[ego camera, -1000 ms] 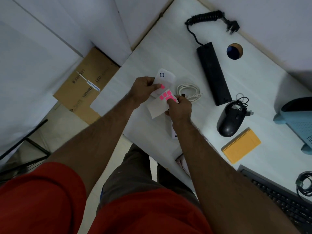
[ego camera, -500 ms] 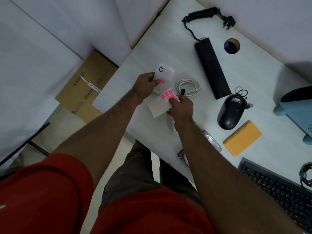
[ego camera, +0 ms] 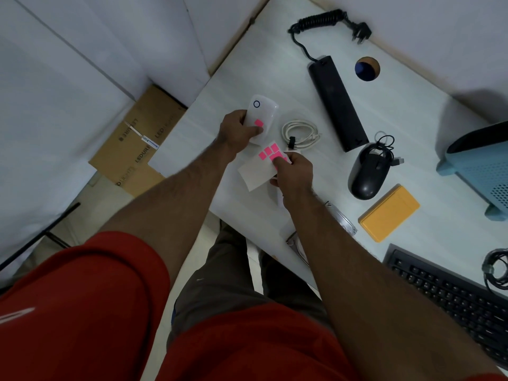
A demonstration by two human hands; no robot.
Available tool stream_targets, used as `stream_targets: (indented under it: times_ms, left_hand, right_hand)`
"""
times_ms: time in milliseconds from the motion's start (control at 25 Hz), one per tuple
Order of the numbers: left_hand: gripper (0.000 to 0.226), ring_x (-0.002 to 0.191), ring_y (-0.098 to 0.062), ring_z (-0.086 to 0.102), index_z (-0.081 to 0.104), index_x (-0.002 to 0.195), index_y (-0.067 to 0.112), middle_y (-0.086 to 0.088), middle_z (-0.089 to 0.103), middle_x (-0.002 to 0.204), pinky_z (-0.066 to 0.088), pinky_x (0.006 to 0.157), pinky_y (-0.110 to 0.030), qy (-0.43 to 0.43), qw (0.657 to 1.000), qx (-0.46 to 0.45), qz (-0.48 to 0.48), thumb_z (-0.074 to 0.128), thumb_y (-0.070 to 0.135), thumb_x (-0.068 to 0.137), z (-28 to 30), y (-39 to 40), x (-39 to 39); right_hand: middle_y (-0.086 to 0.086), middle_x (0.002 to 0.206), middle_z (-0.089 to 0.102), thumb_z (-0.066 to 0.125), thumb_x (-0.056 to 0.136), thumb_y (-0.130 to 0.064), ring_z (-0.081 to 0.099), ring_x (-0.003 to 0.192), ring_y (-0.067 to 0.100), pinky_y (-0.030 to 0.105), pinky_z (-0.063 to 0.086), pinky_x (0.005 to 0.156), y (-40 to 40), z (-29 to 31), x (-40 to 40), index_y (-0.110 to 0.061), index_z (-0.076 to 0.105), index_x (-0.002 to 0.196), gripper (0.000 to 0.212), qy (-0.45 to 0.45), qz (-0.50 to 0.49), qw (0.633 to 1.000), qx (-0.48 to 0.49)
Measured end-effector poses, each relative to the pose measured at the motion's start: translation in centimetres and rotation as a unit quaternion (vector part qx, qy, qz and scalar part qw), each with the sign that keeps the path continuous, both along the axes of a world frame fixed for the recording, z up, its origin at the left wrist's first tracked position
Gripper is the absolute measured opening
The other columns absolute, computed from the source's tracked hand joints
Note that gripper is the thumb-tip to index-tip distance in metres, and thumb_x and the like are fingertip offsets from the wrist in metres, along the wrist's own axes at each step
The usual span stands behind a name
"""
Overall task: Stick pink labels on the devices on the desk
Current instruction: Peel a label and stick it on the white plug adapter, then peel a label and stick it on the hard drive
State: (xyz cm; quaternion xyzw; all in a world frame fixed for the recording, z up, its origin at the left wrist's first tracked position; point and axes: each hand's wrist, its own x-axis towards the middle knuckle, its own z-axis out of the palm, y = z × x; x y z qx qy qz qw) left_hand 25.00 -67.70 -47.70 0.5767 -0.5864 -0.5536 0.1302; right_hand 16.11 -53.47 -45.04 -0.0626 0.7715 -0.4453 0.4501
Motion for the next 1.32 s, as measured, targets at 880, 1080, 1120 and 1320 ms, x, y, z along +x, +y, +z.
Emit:
stream_targets:
  times_ms: [880,1080,1120,1320]
  left_hand:
    - [0.029,0.094,-0.023,0.062,0.07,0.11,0.006,-0.012,0.067,0.108,0.046,0.08,-0.024,-0.066,0.949,-0.24,-0.193,0.066,0.021,0.086,9.3,15.5,5.3]
    - [0.031,0.094,-0.024,0.065,0.07,0.113,0.008,-0.012,0.066,0.109,0.054,0.085,-0.034,-0.037,0.955,-0.201,-0.216,0.068,0.021,0.085,9.8,18.7,6.8]
    - [0.029,0.093,-0.024,0.065,0.071,0.111,0.008,-0.011,0.066,0.108,0.054,0.086,-0.035,-0.029,0.953,-0.196,-0.228,0.068,0.02,0.085,9.8,19.5,7.0]
    - [0.023,0.093,-0.025,0.067,0.073,0.105,0.009,-0.011,0.068,0.103,0.054,0.088,-0.039,-0.011,0.949,-0.189,-0.253,0.07,0.015,0.083,9.8,22.6,6.9]
  right_hand:
    - [0.011,0.092,0.069,0.059,0.094,-0.011,0.068,0.079,0.023,0.032,0.057,0.066,9.8,7.1,3.5,-0.01,0.065,0.094,0.006,-0.165,-0.094,0.981,-0.039]
    - [0.0,0.076,0.058,0.06,0.091,-0.013,0.054,0.07,0.015,0.027,0.049,0.065,13.6,7.9,6.3,-0.018,0.066,0.087,0.009,-0.138,-0.112,0.983,-0.052]
    - [-0.001,0.074,0.056,0.062,0.09,-0.013,0.052,0.07,0.014,0.026,0.049,0.063,14.4,7.9,6.7,-0.02,0.068,0.085,0.01,-0.13,-0.114,0.984,-0.049]
    - [0.0,0.081,0.057,0.065,0.089,-0.018,0.054,0.074,0.016,0.027,0.052,0.064,18.2,7.6,6.9,-0.015,0.07,0.097,0.01,-0.14,-0.143,0.979,-0.043]
